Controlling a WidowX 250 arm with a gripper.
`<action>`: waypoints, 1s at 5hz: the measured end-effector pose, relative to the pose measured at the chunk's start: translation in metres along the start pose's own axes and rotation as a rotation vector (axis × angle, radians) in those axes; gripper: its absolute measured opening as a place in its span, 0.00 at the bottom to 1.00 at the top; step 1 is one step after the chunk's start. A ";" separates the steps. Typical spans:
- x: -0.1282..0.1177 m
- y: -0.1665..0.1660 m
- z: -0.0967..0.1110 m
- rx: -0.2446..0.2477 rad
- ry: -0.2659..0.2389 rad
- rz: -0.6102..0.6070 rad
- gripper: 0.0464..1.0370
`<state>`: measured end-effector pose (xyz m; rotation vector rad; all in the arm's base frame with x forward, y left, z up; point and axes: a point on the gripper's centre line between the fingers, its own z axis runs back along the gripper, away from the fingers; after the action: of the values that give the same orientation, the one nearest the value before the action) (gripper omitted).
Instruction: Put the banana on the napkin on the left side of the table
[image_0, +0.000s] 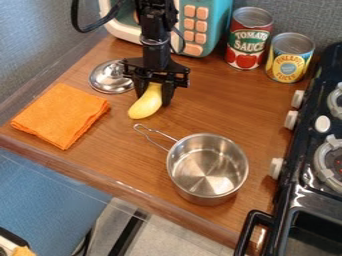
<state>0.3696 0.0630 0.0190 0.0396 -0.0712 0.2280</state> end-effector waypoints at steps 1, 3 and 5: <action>-0.003 0.003 0.003 0.002 -0.001 0.004 0.53; -0.023 0.043 0.062 -0.052 -0.112 0.079 0.53; -0.058 0.116 0.063 -0.084 -0.065 0.267 0.53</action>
<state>0.2825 0.1603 0.0813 -0.0465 -0.1513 0.4905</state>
